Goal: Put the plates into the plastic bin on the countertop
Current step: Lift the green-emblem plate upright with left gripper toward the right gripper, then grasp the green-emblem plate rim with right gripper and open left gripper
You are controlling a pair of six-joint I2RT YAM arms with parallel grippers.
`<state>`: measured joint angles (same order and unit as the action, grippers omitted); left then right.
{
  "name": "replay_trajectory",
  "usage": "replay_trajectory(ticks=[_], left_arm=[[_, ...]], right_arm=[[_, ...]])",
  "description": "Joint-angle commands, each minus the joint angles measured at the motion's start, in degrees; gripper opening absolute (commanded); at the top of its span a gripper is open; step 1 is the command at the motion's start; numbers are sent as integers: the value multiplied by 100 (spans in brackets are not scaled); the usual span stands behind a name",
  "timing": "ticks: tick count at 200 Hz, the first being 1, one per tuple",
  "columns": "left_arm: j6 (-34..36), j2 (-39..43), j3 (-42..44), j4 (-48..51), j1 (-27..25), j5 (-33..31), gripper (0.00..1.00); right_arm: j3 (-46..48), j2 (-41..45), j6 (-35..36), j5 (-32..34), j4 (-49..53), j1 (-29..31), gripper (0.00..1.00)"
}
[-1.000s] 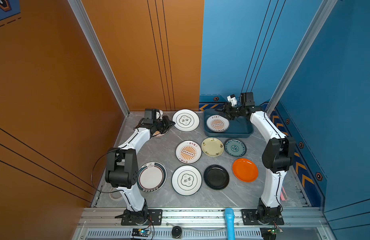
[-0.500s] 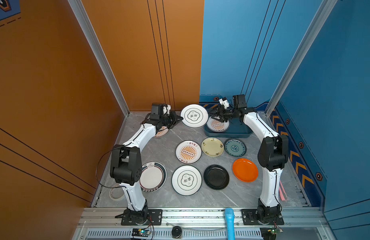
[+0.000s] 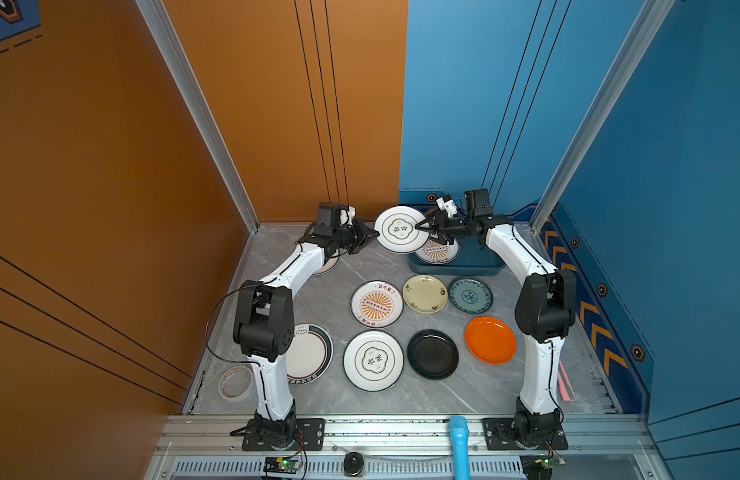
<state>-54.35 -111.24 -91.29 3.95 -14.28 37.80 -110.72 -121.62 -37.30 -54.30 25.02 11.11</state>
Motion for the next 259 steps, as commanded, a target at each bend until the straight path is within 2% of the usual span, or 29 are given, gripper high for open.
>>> replay_trajectory(ticks=[1,35,53,91,111,123,140,181,186,202,208,239,259], left_arm=[[-92,-129,-322,-232,-100,148,0],[-70,-238,-473,-132,-186,158,0],[-10,-263,-504,-45,-205,155,0],[43,-275,-531,51,-206,175,0],[47,-275,-556,76,-206,170,0],[47,-282,-590,95,-200,173,4],[72,-301,-660,162,-201,185,12],[259,-235,-716,387,-189,90,44],[279,-211,-703,404,-189,66,56],[388,-117,-633,486,-171,-44,84],[462,-64,-604,528,-158,-109,100],[932,248,-484,1269,-86,-643,98],[962,446,-215,1442,57,-834,98]], right_arm=[[-133,-109,75,-175,109,32,40],[-108,-120,74,-134,116,27,19],[-99,-117,74,-107,118,15,11],[-108,-129,47,-37,126,-28,0],[-108,-134,30,-4,126,-49,0],[-117,-129,17,14,126,-65,0],[-126,-134,3,33,126,-81,0],[-131,-134,-11,78,135,-133,0],[-129,-132,-13,76,135,-143,0],[-130,-129,-22,102,135,-194,0],[-126,-122,-23,120,143,-226,0],[-127,-88,-21,349,244,-487,0],[-126,-94,-22,640,458,-711,0]])
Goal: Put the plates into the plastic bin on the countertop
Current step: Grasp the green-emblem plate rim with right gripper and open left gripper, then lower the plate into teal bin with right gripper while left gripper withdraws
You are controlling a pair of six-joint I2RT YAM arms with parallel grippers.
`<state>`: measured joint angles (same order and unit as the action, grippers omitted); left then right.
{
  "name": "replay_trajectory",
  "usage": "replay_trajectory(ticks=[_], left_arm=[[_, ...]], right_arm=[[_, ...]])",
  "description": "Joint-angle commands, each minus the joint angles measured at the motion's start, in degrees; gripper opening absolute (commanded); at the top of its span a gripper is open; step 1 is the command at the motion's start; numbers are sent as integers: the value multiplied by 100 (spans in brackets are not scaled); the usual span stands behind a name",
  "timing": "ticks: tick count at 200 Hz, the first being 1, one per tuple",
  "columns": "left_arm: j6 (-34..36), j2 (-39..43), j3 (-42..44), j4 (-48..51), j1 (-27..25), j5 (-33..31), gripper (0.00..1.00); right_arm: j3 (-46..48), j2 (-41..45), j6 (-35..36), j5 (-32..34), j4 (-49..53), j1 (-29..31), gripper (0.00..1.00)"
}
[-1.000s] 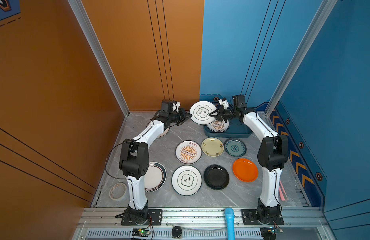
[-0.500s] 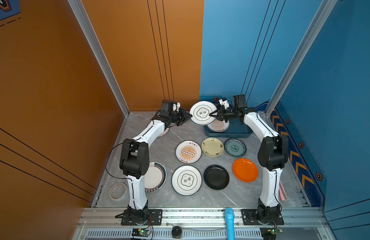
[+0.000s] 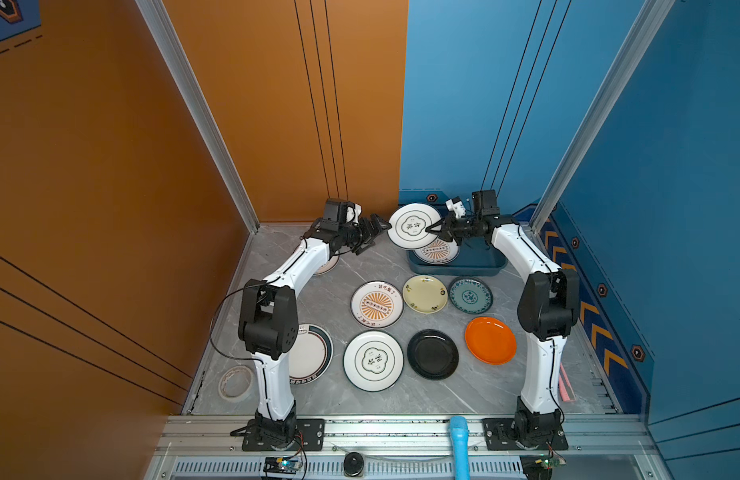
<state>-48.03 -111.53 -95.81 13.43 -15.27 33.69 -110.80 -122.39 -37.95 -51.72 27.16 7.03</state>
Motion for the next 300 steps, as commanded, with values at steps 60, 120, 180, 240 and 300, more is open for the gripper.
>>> replay_trajectory(ticks=[60,120,180,240,300], left_arm=[[1037,1080,831,1293,445,-711,98],[961,1689,1720,1379,727,-1027,98],[838,1892,1932,1391,836,-1177,98],[786,1950,2071,1393,903,-1238,98],[882,1679,1782,1355,920,-804,98]], right_arm=[[-54,-283,-80,1114,677,-727,0],[-634,-977,-189,1300,973,-761,0],[-1074,-1530,-344,1404,1085,-720,0],[-1108,-1694,-326,1595,1312,-654,0],[-1502,-1957,-300,1771,1728,-589,11]])
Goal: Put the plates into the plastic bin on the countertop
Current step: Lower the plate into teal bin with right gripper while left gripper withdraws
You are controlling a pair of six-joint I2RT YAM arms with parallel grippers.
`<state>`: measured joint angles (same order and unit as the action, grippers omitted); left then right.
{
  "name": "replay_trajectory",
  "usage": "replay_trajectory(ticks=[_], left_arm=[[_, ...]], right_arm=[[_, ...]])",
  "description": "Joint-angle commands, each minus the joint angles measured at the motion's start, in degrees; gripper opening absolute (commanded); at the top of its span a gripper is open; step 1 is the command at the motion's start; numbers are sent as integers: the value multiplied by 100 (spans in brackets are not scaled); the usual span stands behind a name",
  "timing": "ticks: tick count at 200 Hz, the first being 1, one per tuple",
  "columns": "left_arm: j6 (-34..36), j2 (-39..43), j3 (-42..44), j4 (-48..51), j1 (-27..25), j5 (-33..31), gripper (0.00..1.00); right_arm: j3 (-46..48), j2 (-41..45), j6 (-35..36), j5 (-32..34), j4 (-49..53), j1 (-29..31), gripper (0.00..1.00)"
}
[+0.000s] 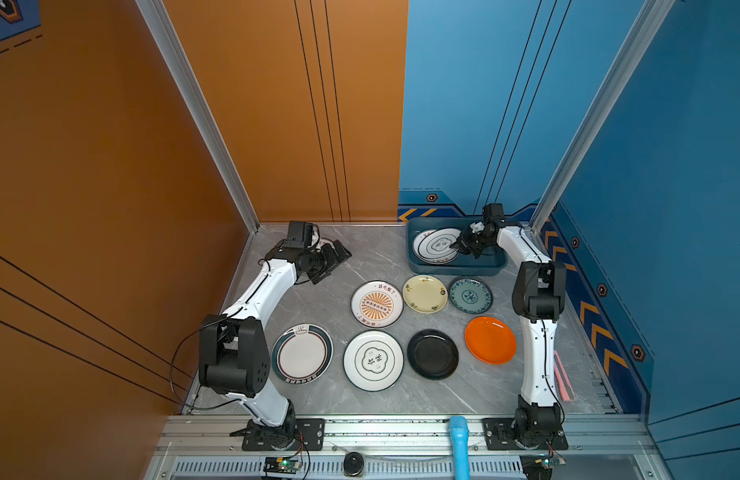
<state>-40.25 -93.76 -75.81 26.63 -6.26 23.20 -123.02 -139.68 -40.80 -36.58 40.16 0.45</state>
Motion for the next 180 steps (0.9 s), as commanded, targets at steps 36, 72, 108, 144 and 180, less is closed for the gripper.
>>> replay_trajectory(ticks=[36,72,108,144,180], left_arm=[[113,-125,-254,35,29,357,99],[119,-76,-194,40,70,387,100],[139,-74,-155,40,90,404,99],[139,-90,-162,35,90,424,99],[184,-134,-210,35,90,448,98]], right_arm=[[-494,-353,-7,429,731,113,25],[-531,-378,-7,559,849,149,35],[-573,-343,10,623,917,157,40],[-762,-264,171,881,1207,157,45],[-793,-104,212,1030,1276,115,46]])
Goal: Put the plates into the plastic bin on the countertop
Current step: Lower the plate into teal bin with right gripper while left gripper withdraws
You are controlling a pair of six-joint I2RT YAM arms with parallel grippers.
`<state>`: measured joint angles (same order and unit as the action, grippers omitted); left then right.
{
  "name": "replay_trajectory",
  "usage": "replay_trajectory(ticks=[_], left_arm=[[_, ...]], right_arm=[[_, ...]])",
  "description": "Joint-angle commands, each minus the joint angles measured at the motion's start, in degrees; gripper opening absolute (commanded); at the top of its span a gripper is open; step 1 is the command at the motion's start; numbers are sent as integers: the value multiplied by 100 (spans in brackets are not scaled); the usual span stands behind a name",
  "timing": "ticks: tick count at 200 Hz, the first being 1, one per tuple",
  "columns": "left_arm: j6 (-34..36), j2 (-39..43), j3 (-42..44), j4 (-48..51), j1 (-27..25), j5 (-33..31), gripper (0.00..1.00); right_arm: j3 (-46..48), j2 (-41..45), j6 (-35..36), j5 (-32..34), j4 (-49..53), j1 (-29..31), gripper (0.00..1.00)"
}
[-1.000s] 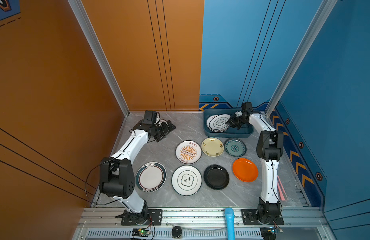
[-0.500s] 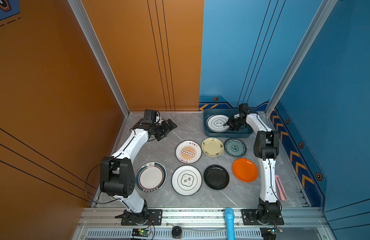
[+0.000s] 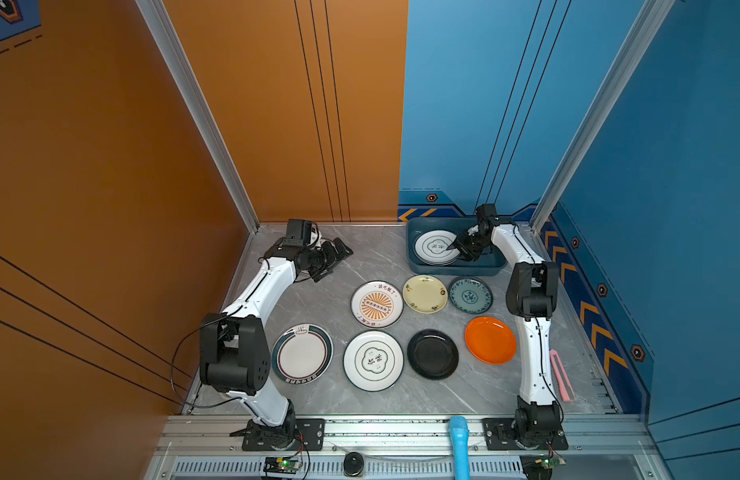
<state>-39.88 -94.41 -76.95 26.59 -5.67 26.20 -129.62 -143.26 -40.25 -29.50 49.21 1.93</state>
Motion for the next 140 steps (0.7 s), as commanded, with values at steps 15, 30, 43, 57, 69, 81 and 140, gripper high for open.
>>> replay_trajectory(ticks=[15,30,43,57,69,81,140], left_arm=[[154,-77,-92,39,31,158,98],[164,-86,-93,39,30,164,98],[182,-88,-84,39,22,169,97],[203,-86,-62,39,22,175,97],[225,-87,-41,39,22,175,97],[247,-79,-11,47,22,175,97],[290,-69,74,39,-13,166,97]], right_arm=[[-159,282,159,318,403,-53,46],[-160,303,175,322,428,-70,46],[-160,321,194,322,449,-79,46],[-160,342,210,324,465,-95,46],[-159,360,219,326,467,-105,46],[-160,376,220,322,467,-114,46],[-233,473,246,260,468,-184,46]])
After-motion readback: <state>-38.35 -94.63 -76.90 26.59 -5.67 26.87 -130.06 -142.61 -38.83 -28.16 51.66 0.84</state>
